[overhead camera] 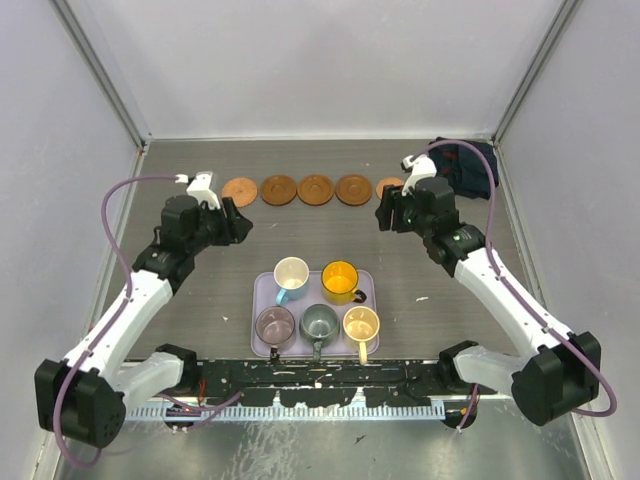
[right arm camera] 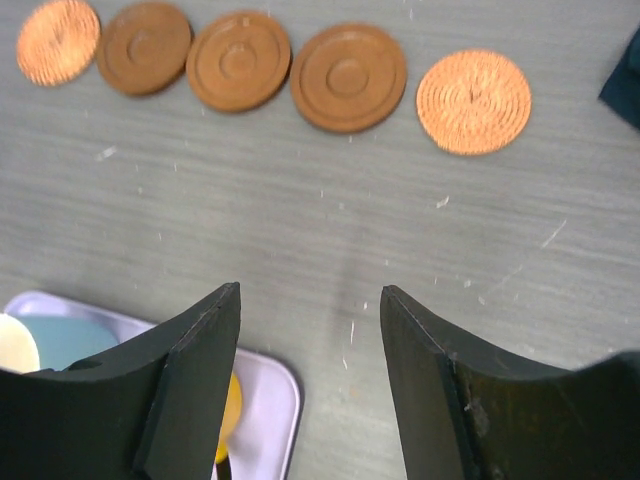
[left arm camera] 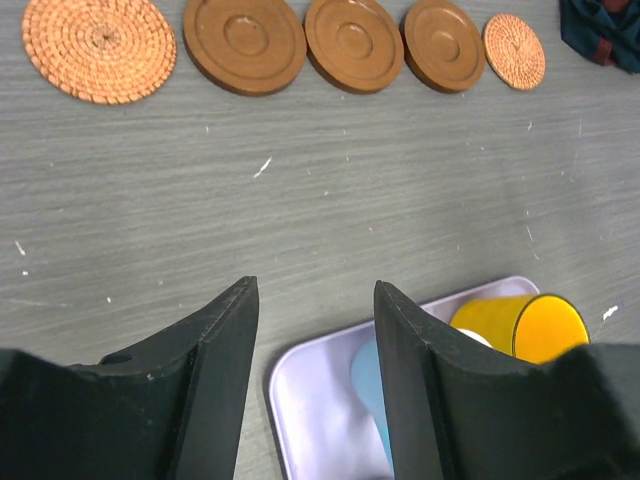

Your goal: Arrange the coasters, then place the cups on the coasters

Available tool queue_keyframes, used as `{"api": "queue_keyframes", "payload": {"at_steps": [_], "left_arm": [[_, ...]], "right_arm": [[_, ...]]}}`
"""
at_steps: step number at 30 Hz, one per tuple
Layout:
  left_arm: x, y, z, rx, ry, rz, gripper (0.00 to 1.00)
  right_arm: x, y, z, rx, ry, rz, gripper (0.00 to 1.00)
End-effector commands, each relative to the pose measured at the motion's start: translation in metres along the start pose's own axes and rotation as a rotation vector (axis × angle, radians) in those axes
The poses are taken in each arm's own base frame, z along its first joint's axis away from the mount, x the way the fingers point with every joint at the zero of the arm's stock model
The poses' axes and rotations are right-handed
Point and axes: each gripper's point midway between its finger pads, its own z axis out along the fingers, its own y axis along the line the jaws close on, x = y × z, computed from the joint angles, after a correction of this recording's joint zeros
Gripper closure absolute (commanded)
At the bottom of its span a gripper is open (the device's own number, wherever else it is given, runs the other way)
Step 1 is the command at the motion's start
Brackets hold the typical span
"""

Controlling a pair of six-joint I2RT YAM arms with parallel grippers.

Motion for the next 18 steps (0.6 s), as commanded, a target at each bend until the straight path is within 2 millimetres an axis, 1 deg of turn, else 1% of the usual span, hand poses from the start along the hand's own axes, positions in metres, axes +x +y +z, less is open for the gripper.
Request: {"api": "queue_keyframes", "payload": {"at_steps": [1, 3, 4, 6, 7, 13, 18], "left_arm": [[0.007, -0.007, -0.016, 0.025, -0.017, 0.022, 0.48], [0.013, -0.010, -0.022, 0.040, 0.001, 0.026, 0.47], [0.018, -0.012, -0.024, 0.048, 0.017, 0.029, 0.44], [0.027, -0.015, -0.030, 0.057, 0.045, 0.036, 0.32], [0.032, -0.015, -0.032, 0.060, 0.060, 0.041, 0.29], [0.058, -0.013, -0.052, 0.061, 0.094, 0.021, 0.29], [0.072, -0.017, -0.060, 0.093, 0.107, -0.019, 0.28]], "right_arm": [[0.031, 0.006, -0.019, 0.008, 0.113, -0.071, 0.37], [0.040, 0.013, -0.024, 0.004, 0.144, -0.081, 0.38], [0.043, 0.018, -0.027, 0.000, 0.157, -0.085, 0.38], [0.051, 0.026, -0.033, -0.007, 0.183, -0.091, 0.38], [0.055, 0.031, -0.036, -0.012, 0.196, -0.093, 0.39], [0.083, 0.053, -0.056, -0.039, 0.269, -0.092, 0.41], [0.109, 0.067, -0.069, -0.079, 0.319, -0.088, 0.43]]}}
